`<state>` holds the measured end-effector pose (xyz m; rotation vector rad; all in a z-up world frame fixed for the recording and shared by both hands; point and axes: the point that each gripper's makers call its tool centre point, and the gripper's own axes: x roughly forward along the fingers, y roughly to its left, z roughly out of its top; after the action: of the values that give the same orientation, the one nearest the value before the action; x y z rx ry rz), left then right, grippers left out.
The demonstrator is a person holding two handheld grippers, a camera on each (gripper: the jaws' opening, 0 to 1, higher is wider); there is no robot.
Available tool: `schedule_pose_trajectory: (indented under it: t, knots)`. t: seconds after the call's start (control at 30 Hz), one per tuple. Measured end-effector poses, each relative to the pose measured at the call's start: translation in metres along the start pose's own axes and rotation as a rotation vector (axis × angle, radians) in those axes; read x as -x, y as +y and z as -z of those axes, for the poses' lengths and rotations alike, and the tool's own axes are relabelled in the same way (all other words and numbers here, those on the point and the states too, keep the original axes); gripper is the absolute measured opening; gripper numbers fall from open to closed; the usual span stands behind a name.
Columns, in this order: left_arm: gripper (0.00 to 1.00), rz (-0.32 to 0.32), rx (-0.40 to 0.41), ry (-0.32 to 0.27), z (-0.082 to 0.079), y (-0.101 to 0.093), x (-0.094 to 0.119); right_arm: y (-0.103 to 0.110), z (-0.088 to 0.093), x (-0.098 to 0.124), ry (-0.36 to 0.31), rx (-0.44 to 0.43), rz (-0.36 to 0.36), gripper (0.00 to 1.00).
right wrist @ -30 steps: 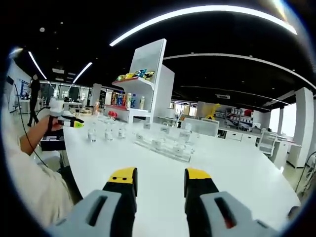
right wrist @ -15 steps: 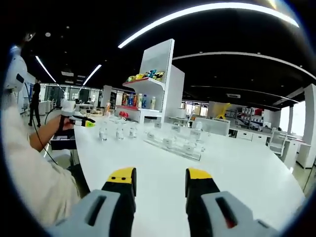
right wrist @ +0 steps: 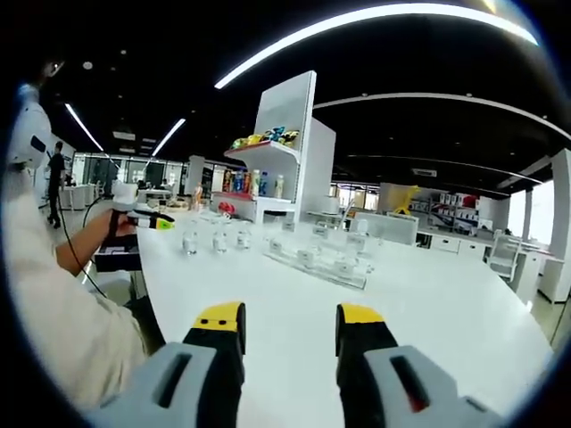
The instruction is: Identify the label on the chemical reagent bottle, grasp the chemical reagent bottle, and place it in the designated position on the reagent rack
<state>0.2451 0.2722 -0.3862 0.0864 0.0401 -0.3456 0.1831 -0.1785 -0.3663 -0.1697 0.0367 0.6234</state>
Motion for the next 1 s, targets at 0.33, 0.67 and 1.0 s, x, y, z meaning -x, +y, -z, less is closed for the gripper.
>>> schedule_pose_trajectory:
  t: [0.33,0.67,1.0]
  knots:
    - [0.38,0.001,-0.009,0.001,0.001,-0.003,-0.005,0.005,0.001,-0.004,0.010,0.006,-0.009,0.40]
    - [0.41,0.004,-0.004,-0.011,-0.002,-0.003,-0.011,0.012,0.003,-0.009,0.019,0.016,-0.032,0.40]
    - [0.46,0.014,0.001,-0.002,0.003,-0.004,-0.025,0.016,0.002,-0.012,0.023,0.022,-0.041,0.40]
